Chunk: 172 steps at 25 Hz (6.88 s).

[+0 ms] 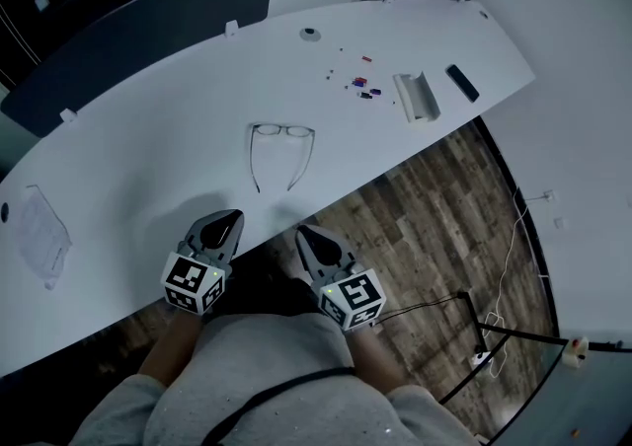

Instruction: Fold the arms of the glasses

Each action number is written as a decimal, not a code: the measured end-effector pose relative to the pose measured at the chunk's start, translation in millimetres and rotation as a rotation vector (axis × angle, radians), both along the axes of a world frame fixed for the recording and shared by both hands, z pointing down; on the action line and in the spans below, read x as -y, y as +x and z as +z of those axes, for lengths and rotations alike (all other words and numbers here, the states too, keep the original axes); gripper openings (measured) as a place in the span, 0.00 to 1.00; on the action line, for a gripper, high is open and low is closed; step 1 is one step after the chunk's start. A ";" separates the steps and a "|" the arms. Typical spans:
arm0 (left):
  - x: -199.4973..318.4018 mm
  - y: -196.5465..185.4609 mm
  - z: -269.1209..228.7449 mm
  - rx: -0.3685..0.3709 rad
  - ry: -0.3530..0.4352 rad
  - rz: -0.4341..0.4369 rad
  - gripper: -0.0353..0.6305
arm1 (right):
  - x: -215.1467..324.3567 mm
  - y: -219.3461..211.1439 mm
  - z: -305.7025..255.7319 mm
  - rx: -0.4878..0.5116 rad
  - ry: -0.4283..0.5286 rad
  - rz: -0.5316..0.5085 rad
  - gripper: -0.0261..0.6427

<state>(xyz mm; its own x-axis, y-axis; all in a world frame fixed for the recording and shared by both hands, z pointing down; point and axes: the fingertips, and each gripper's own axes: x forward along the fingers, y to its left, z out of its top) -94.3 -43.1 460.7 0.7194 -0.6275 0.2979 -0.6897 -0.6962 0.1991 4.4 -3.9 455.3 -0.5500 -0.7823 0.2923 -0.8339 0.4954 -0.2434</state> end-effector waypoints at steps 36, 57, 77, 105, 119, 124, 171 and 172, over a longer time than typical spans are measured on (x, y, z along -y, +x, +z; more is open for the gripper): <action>145.3 -12.5 48.3 0.135 -0.095 -0.209 0.08 | 185.0 54.4 97.4 -1.269 0.499 -0.463 0.31; 152.1 -30.0 64.5 0.187 -0.113 -0.251 0.08 | 184.2 37.8 53.1 -0.690 0.389 -0.549 0.09; 133.6 23.4 54.3 0.284 0.051 0.029 0.14 | 154.0 40.1 68.9 -0.335 0.059 -0.852 0.09; 115.5 27.9 50.9 0.274 0.054 0.067 0.10 | 174.8 6.9 98.1 -1.128 0.084 -0.969 0.09; 106.3 33.0 51.3 0.256 0.045 0.065 0.10 | 176.9 -0.4 110.7 -1.445 0.282 -1.032 0.09; 105.9 32.0 50.6 0.255 0.040 0.052 0.10 | 178.4 -1.3 108.0 -1.323 0.255 -0.974 0.09; 150.0 82.8 82.3 0.427 0.034 0.195 0.08 | 174.0 56.9 111.8 -0.566 -0.060 -0.757 0.22; 150.4 83.3 83.0 0.428 0.031 0.195 0.08 | 172.7 58.5 112.6 -0.562 -0.067 -0.764 0.22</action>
